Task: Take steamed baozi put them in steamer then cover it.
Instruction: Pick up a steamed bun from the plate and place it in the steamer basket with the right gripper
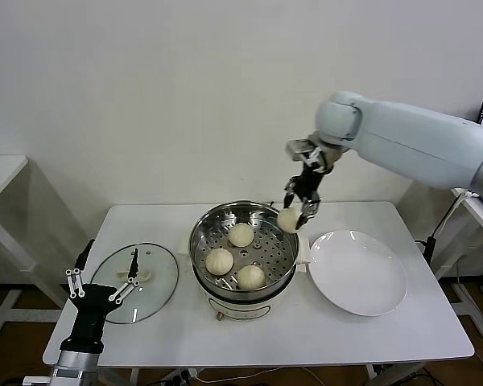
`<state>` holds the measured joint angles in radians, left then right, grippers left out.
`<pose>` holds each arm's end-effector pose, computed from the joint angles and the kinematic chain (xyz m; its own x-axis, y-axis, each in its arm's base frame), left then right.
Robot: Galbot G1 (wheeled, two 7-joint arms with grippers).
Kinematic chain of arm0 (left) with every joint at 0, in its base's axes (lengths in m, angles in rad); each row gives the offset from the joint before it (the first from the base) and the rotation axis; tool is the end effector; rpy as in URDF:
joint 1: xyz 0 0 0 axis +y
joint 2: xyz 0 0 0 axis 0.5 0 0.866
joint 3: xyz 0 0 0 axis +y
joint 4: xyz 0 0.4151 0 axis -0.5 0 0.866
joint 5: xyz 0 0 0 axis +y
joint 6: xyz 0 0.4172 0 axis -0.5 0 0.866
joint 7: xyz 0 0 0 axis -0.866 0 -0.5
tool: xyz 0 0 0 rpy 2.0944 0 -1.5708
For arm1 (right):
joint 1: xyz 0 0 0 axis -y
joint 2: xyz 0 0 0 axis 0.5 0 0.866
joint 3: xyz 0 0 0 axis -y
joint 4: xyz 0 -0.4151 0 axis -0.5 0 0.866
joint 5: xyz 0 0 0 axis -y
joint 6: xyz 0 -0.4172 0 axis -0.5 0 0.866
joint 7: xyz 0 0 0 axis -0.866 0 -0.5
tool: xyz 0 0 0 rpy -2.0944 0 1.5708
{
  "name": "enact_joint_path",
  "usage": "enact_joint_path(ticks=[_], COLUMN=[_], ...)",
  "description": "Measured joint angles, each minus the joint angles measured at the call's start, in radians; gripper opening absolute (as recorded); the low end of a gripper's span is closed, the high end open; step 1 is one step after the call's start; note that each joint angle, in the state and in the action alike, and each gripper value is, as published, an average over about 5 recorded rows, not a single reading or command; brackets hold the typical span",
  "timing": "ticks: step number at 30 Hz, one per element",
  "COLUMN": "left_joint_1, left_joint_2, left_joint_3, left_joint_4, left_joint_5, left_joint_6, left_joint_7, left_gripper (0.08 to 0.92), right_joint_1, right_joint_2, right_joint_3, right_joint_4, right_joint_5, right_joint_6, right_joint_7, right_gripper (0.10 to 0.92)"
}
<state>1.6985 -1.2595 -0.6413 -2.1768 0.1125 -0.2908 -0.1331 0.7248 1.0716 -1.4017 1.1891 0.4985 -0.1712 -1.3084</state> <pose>0.1759 0.0927 -0.3310 -0.9582 0.0777 -0.2753 -0.0357 0.9224 0.3845 0.6880 0.0457 0.0032 0.0333 -0.2024 0.9787 -0.9145 -0.4013 -0.0519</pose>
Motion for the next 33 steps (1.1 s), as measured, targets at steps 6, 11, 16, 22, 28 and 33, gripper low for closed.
enact_joint_path(ticks=[6,11,16,22,28,33], left_joint_1=[-0.006,-0.006,-0.006,-0.006,-0.004,-0.002], left_joint_2=[0.000,0.000,-0.001,-0.001,-0.001,-0.001], left_joint_3=[0.000,-0.001,-0.002,-0.003,-0.004,-0.005], left_joint_4=[0.003,0.005,0.007,0.010,0.010,0.008], left_joint_5=[-0.004,-0.006,-0.008,-0.008,-0.008,-0.008], left_joint_6=[0.000,0.000,-0.001,-0.002,-0.003,-0.003], left_joint_7=[-0.001,-0.002,-0.002,-0.003,-0.004,-0.005], left_gripper=[0.823,0.823,0.823,0.823,0.823,0.823], right_joint_1=[-0.002,-0.019,-0.042,-0.070,-0.093,-0.110], right_joint_2=[0.048,0.072,0.087,0.096,0.097,0.101], right_joint_3=[-0.036,-0.051,-0.057,-0.061,-0.062,-0.061], right_joint_4=[0.019,0.022,0.022,0.022,0.024,0.025], right_joint_5=[0.012,0.002,-0.016,-0.038,-0.060,-0.074], right_joint_6=[-0.016,-0.024,-0.028,-0.030,-0.032,-0.034], right_joint_7=[0.031,0.053,0.071,0.087,0.103,0.118], right_gripper=[0.660,0.662,0.662,0.662,0.672,0.699])
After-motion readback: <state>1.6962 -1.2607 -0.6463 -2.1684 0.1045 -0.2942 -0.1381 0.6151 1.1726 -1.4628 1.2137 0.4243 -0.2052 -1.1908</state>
